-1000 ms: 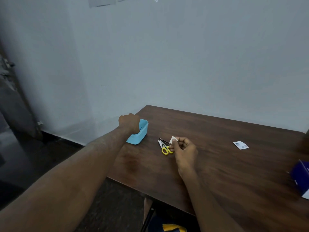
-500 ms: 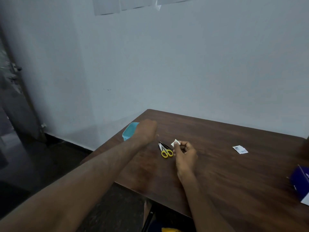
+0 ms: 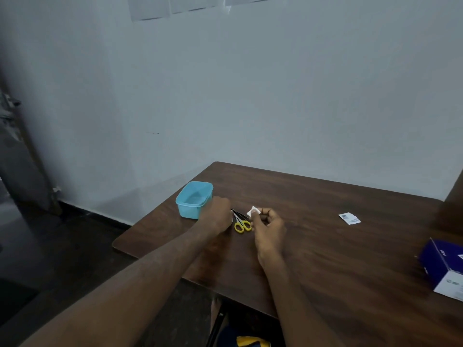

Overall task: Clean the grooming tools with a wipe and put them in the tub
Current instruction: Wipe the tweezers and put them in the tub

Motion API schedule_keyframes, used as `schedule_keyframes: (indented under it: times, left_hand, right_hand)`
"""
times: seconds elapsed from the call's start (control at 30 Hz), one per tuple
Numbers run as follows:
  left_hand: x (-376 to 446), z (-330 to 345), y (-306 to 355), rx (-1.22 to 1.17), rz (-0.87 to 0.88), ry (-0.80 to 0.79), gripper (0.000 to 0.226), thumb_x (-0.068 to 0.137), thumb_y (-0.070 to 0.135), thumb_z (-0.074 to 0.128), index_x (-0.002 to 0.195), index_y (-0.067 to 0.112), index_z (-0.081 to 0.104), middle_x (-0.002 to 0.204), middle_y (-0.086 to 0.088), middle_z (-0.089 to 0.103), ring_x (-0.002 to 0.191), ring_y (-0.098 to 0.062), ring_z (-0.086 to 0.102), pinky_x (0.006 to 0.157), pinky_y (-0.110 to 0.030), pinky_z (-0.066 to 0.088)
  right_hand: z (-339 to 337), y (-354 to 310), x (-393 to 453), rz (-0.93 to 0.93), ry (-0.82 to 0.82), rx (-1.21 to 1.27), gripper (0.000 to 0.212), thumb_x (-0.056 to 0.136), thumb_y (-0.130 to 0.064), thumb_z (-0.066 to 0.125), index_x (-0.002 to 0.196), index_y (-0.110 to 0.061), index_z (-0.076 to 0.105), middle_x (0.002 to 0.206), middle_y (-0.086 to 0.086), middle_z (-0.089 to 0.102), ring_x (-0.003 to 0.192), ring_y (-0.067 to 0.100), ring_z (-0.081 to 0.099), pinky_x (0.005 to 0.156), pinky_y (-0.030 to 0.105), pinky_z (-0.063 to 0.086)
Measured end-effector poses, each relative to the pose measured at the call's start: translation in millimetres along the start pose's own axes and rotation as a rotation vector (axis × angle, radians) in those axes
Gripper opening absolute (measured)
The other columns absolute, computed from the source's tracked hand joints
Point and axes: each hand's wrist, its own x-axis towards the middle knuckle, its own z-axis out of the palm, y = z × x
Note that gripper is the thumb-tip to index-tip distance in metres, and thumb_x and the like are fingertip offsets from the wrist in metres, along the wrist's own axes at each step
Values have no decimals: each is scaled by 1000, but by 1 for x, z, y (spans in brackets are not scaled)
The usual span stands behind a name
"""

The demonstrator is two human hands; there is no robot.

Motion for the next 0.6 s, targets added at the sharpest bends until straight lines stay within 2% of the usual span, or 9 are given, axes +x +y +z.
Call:
schedule_keyframes:
  times: [0.07, 0.17, 0.23, 0.37, 0.47, 0.6]
  left_hand:
    - [2, -3, 2, 67, 50, -2, 27, 110, 30, 54, 124, 10, 67, 124, -14, 67, 111, -30, 67, 90, -41, 55]
    - [8, -13, 4, 189, 159, -14, 34, 107, 24, 60, 140, 29, 62, 132, -7, 59, 117, -30, 67, 89, -43, 54]
    - [12, -24, 8, 252, 251, -35, 38, 104, 22, 64, 139, 36, 66, 132, -4, 57, 116, -30, 68, 84, -39, 52]
    - [24, -37, 17, 373, 430, -87, 31, 98, 24, 70, 125, 37, 76, 128, 2, 61, 116, -25, 67, 76, -35, 49]
    - [30, -33, 20, 409, 419, -81, 34, 94, 26, 71, 124, 42, 74, 129, 7, 68, 118, -23, 68, 78, -35, 52]
    - [41, -25, 21, 345, 360, -119, 32, 91, 33, 74, 120, 45, 73, 126, 11, 70, 115, -20, 69, 81, -34, 51]
  right_hand:
    - [1, 1, 1, 7, 6, 17, 9, 96, -20, 77, 88, -22, 76, 77, -1, 78, 67, 9, 70, 68, 33, 57]
    - [2, 2, 2, 13, 27, 39, 7, 95, -20, 77, 88, -21, 77, 78, -2, 79, 67, 9, 70, 68, 35, 58]
    - [2, 4, 4, 14, 37, 32, 8, 95, -20, 78, 88, -22, 76, 77, -2, 79, 66, 10, 70, 68, 36, 58]
    - [0, 5, 5, 18, 47, 34, 9, 95, -21, 77, 87, -21, 75, 79, -2, 79, 70, 14, 72, 72, 42, 61]
    - [0, 3, 3, 6, 51, 37, 10, 95, -21, 78, 85, -20, 75, 78, -1, 79, 68, 12, 70, 71, 41, 60]
    - [2, 4, 4, 27, 57, 68, 11, 94, -23, 77, 83, -20, 74, 78, 1, 78, 68, 15, 70, 70, 41, 60]
